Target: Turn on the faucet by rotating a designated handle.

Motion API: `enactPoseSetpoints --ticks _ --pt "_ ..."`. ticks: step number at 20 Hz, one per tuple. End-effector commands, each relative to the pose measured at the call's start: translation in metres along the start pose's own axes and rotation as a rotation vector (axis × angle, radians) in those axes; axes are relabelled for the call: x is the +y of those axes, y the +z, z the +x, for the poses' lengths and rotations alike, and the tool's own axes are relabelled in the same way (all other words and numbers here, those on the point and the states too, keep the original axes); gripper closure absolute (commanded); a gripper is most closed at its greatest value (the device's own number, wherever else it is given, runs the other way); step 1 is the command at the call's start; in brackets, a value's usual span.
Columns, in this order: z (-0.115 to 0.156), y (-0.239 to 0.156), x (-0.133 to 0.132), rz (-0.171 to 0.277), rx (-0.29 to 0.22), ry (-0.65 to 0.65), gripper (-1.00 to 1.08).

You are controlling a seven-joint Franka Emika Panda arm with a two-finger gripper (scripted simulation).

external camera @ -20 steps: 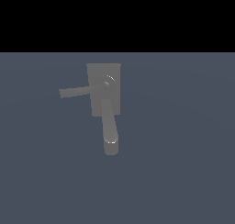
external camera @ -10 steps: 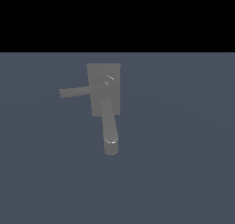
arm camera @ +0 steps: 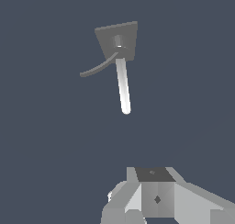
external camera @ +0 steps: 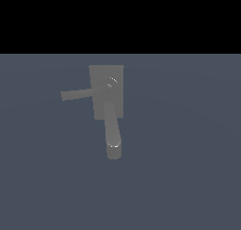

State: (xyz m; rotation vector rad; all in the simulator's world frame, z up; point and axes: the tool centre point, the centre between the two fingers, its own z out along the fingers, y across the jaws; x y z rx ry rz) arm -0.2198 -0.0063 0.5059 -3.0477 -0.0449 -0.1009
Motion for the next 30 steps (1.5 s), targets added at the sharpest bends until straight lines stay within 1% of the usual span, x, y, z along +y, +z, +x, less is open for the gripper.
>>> enactPoseSetpoints --ticks 1,4,8,12,15,18,21,26,30 --pt "0.000 0.000 0.000 0.000 0.000 0.001 1.08" --pt "0.000 -0.001 0.000 -0.008 0.003 0.002 1.08" --pt "0.000 -0.004 0.001 -0.041 0.018 0.007 1.08" --pt "0.000 -0.011 0.002 -0.100 0.046 0.016 1.08" --pt "0.001 -0.019 0.003 -0.161 0.076 0.025 1.08" --pt "0.001 -0.029 0.004 -0.239 0.115 0.037 1.08" --pt "0.002 -0.043 0.003 -0.334 0.165 0.050 1.08" --pt "0.002 -0.072 -0.002 -0.524 0.272 0.075 1.08" --pt "0.002 -0.097 -0.011 -0.679 0.365 0.090 1.08"
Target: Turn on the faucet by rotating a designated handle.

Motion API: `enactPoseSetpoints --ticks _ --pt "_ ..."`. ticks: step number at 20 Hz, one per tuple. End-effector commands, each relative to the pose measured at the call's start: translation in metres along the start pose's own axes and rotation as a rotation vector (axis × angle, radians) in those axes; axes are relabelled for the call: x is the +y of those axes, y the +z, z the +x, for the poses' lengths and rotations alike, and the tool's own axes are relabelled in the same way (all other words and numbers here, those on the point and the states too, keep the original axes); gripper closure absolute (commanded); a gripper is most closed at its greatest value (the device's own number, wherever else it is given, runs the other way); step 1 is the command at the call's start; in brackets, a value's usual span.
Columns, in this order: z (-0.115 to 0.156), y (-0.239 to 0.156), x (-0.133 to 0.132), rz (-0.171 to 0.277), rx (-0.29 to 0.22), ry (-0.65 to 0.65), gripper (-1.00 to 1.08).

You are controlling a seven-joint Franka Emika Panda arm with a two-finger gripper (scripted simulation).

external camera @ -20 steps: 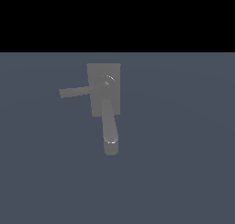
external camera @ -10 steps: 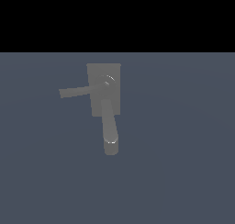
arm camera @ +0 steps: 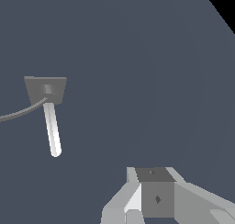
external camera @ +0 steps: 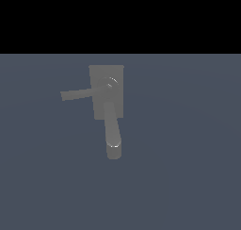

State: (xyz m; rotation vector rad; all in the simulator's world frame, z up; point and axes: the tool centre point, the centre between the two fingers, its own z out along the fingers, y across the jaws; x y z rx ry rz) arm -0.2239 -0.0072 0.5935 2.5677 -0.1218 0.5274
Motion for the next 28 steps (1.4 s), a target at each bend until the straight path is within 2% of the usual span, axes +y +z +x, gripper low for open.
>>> enactPoseSetpoints --ticks 1,8,15,21,28 --pt "0.005 -0.016 0.003 -0.098 0.061 0.011 1.08" --pt "0.018 -0.067 0.001 -0.362 0.236 0.029 1.08" --pt "0.028 -0.120 -0.019 -0.620 0.419 0.021 1.08" --pt "0.035 -0.161 -0.052 -0.831 0.578 -0.014 1.08" --pt "0.041 -0.197 -0.109 -1.065 0.760 -0.096 1.08"
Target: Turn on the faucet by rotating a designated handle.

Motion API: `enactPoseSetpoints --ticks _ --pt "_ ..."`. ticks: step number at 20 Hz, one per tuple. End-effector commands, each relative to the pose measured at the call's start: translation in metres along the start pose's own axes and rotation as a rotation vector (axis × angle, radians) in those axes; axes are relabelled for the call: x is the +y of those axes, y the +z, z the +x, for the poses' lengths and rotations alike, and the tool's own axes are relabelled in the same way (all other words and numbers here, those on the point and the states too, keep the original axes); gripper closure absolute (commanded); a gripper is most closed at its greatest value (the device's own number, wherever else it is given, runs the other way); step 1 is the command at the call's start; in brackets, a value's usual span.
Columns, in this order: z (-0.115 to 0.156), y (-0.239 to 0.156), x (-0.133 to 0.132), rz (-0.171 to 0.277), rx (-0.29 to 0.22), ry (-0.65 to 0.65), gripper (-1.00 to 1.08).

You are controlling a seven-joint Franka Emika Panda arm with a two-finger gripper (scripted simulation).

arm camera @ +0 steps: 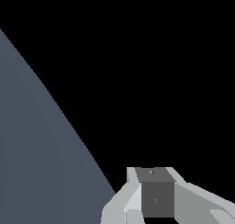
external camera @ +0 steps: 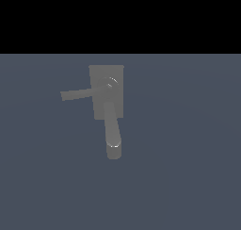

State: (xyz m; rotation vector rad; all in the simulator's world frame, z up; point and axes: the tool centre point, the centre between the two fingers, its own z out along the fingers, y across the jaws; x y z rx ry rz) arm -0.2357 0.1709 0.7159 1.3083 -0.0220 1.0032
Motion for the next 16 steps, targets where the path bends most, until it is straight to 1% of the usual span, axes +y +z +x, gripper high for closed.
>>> enactPoseSetpoints --ticks 1,5,8,12,16 --pt "0.016 -0.020 -0.005 -0.073 0.078 -0.027 1.08" --pt "0.039 -0.052 -0.021 -0.180 0.203 -0.078 1.08" --pt "0.054 -0.077 -0.039 -0.252 0.298 -0.125 1.08" --pt "0.071 -0.109 -0.070 -0.336 0.426 -0.197 1.08" --pt "0.083 -0.138 -0.109 -0.407 0.553 -0.282 1.08"
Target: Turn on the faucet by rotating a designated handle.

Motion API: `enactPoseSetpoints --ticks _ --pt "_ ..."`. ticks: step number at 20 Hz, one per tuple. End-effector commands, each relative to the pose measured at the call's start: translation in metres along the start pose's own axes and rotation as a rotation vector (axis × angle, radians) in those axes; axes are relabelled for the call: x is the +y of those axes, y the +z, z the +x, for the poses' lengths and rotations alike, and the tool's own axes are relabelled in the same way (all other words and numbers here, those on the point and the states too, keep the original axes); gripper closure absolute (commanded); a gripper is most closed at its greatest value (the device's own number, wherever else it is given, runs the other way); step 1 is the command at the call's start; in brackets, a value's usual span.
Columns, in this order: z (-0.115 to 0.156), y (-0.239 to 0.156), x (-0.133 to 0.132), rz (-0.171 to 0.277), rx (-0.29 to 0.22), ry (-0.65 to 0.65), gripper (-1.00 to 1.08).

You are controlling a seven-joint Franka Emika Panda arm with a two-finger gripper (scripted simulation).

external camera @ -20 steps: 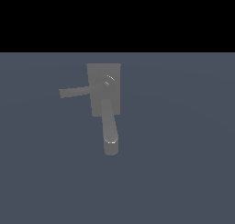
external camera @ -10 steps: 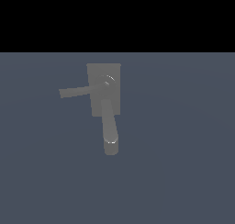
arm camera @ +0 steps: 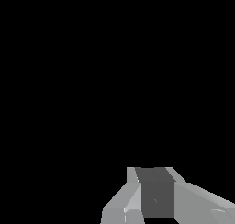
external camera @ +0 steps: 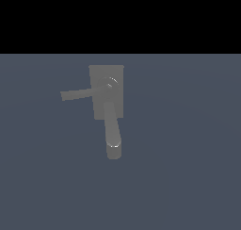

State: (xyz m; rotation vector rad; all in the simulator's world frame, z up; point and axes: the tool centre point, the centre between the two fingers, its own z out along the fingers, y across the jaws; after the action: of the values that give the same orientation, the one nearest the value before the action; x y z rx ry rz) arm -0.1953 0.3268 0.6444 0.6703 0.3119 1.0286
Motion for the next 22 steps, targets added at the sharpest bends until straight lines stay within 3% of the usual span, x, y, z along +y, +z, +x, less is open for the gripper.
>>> enactPoseSetpoints --ticks 1,11,17,22 --pt "0.021 -0.019 -0.016 -0.039 0.086 -0.051 1.08" --pt "0.083 -0.102 -0.115 -0.125 0.425 -0.280 1.08" --pt "0.096 -0.152 -0.195 -0.126 0.623 -0.438 1.08" --pt "0.090 -0.192 -0.269 -0.100 0.778 -0.577 1.08"
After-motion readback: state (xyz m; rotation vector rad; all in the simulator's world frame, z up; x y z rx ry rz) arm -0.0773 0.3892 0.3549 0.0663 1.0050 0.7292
